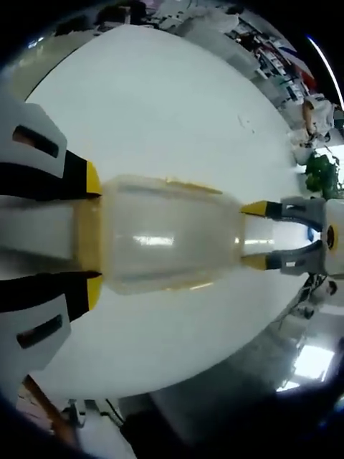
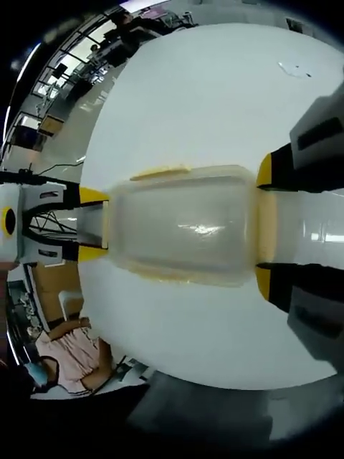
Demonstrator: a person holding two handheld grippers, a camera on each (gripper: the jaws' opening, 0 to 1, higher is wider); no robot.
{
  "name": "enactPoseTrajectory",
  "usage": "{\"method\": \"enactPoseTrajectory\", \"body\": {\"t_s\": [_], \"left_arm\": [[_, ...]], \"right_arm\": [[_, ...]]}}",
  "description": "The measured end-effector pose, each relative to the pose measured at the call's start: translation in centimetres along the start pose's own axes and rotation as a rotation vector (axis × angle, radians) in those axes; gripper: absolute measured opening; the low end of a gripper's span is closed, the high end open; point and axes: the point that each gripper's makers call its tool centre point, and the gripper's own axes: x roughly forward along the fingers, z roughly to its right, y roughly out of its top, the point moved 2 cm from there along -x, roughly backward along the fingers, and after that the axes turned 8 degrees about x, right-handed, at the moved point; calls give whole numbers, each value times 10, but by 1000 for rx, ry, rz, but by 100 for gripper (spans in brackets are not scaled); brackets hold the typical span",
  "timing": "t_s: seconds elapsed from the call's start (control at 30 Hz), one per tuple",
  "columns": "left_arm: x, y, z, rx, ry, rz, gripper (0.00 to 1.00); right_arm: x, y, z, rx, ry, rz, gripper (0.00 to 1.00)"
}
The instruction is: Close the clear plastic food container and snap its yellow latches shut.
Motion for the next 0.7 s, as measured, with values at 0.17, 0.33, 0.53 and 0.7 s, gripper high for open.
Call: {"method": "enactPoseTrajectory", "body": {"t_s": [0.17, 0.33, 0.53, 0.7], "left_arm": [[-12, 12, -8, 6, 9, 4, 35], [-26, 27, -19, 26, 9, 6, 35], [-29, 36, -21, 49, 23, 7, 35], [-32, 37, -19, 54, 32, -5, 35]], "right_arm": [[-18, 3, 5, -5, -17, 3, 36], [-38, 3, 10, 6, -35, 16, 36], [-45, 0, 11, 9, -59, 13, 36], [-47, 1, 11, 7, -49, 24, 36]]}}
